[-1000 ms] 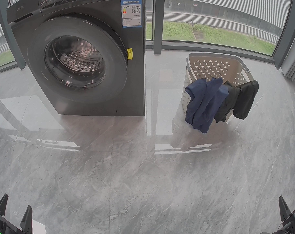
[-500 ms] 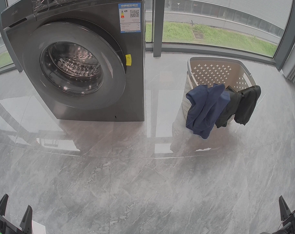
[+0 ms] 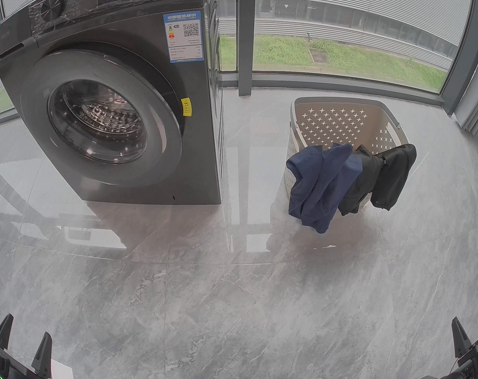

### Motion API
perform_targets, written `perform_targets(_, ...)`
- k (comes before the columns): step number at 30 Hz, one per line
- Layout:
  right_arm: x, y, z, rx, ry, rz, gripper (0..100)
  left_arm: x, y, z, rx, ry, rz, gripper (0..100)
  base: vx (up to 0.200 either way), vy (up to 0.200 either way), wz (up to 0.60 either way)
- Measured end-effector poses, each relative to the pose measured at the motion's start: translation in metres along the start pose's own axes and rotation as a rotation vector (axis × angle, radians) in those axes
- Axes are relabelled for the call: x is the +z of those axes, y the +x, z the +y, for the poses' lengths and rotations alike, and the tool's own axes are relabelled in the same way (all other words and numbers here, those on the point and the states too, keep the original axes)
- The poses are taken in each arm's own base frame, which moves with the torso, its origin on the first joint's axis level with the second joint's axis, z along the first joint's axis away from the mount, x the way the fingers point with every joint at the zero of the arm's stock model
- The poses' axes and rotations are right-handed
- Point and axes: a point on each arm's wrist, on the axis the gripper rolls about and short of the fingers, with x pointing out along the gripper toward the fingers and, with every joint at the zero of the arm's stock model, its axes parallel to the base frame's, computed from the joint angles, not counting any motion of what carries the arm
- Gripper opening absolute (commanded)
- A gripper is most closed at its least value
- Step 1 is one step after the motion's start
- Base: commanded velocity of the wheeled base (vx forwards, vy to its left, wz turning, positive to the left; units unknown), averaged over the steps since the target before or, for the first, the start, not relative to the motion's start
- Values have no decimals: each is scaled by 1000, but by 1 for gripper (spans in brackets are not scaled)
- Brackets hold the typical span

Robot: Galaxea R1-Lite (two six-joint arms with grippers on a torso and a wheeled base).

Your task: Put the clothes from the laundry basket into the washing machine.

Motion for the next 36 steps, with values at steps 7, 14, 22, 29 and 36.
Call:
perform_targets(7,0,0,0,-1,1,-1,100,0,0,0,1,-2,0,100,0,-114,-86)
perform_targets(14,0,0,0,-1,1,-1,100,0,0,0,4,-3,0,100,0,-143,0)
perform_targets(22,0,0,0,-1,1,0,100,0,0,0,4,-4,-1,100,25,0,0)
perform_targets(29,0,0,0,-1,1,0,100,0,0,0,4,-2,-1,100,200,0,0)
perform_targets(36,0,0,0,0,1,0,100,0,0,0,4,-2,-1,100,200,0,0)
